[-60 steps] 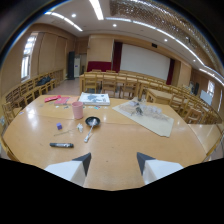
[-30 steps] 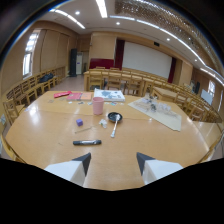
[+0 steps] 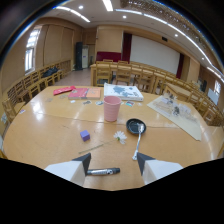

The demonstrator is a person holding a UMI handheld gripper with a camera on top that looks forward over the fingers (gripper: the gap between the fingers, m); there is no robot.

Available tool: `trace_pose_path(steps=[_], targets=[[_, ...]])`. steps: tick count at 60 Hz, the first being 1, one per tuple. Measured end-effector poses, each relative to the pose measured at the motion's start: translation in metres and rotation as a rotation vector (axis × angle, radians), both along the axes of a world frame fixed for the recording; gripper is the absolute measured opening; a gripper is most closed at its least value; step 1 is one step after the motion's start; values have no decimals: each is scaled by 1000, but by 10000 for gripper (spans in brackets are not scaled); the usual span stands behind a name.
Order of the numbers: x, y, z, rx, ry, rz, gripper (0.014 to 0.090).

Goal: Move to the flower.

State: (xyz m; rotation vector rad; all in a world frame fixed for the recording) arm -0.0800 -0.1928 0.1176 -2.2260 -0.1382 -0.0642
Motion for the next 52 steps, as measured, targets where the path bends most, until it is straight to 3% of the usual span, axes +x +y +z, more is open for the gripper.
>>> trace_pose_path(steps=[18,30,52], targets=[[-5,87,-69,-131,10,15,859],[-5,98,-91,-184,17,9,861],[-4,102,-94,-188,15,1,865]])
